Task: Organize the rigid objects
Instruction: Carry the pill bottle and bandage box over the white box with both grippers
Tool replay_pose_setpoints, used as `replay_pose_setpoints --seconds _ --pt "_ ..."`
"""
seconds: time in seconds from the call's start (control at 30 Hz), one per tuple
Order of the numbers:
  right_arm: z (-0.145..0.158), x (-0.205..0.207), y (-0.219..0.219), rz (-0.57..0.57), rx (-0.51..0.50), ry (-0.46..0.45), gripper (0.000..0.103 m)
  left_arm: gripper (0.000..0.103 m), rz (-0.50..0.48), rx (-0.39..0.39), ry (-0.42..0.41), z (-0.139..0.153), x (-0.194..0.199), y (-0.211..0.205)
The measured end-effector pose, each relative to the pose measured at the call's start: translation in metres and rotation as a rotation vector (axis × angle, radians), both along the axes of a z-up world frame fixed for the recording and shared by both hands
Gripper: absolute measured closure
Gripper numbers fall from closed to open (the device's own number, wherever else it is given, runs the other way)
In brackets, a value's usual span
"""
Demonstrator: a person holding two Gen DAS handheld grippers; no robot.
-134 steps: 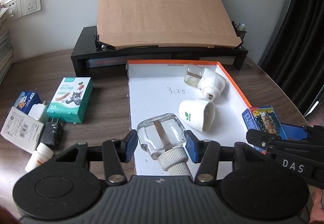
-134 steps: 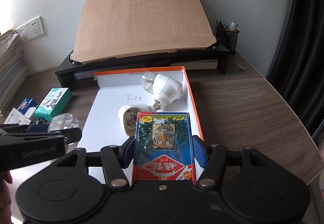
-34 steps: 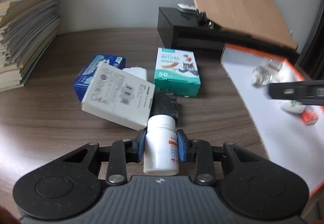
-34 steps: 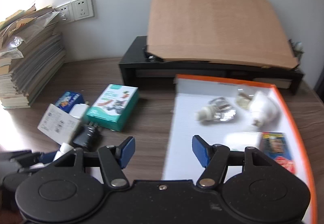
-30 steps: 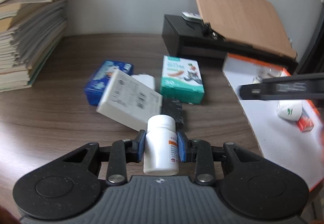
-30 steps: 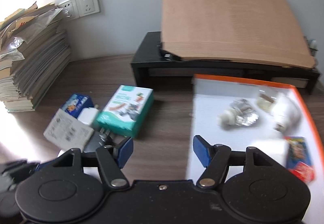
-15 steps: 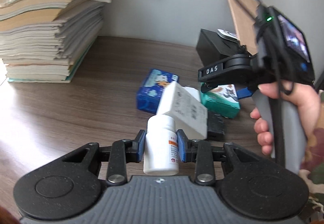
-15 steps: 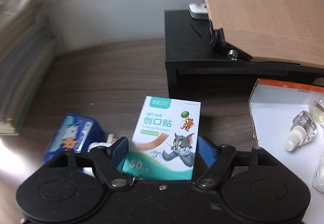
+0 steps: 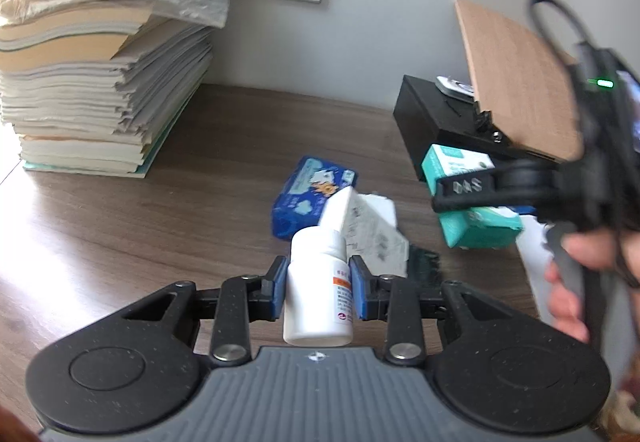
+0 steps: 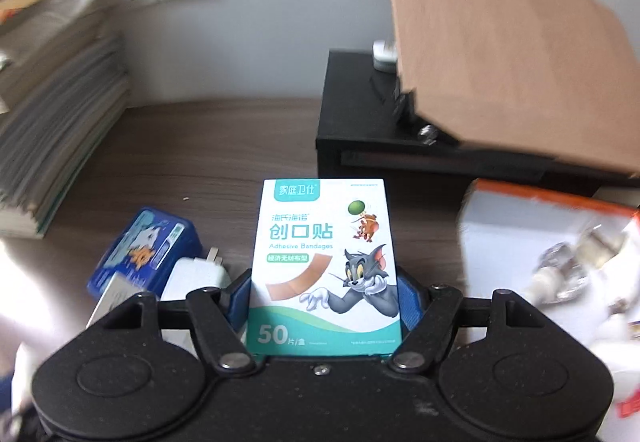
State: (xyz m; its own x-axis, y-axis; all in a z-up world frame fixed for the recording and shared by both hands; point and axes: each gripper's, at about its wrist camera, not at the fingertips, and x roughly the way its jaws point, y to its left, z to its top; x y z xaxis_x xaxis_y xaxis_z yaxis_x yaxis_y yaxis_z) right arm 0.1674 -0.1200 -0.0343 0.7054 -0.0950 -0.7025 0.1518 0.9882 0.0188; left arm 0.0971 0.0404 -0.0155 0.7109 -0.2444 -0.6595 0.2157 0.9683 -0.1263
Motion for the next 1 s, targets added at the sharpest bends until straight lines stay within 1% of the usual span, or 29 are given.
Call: replay_pose_setpoints --seconds 0.07,0.2,0.3,0.57,0.8,1.0 --pt "0.009 -0.023 -0.003 0.020 -0.034 -0.027 0.019 0.070 -0.007 -0.012 0.002 0.003 -0.003 -0.008" --pt "0.023 -0.064 -0.022 0.028 -0.056 -0.057 0.019 0.070 -0.040 -0.019 -0.010 0.010 -0.013 -0.033" --pt "0.031 -0.090 -0.043 0.003 -0.051 -0.064 0.019 0.070 -0.067 -0.022 -0.019 0.015 -0.026 -0.054" --pt "0.040 -0.161 -0.100 -0.075 -0.061 -0.090 0.019 0.070 -0.166 -0.037 -0.025 0.020 -0.063 -0.118" --pt "0.043 -0.209 -0.143 -0.137 -0.057 -0.110 0.019 0.070 -0.238 -0.037 -0.025 0.019 -0.093 -0.171" --pt "0.039 -0.235 -0.170 -0.171 -0.031 -0.112 0.019 0.070 -0.264 -0.027 -0.028 0.016 -0.108 -0.202"
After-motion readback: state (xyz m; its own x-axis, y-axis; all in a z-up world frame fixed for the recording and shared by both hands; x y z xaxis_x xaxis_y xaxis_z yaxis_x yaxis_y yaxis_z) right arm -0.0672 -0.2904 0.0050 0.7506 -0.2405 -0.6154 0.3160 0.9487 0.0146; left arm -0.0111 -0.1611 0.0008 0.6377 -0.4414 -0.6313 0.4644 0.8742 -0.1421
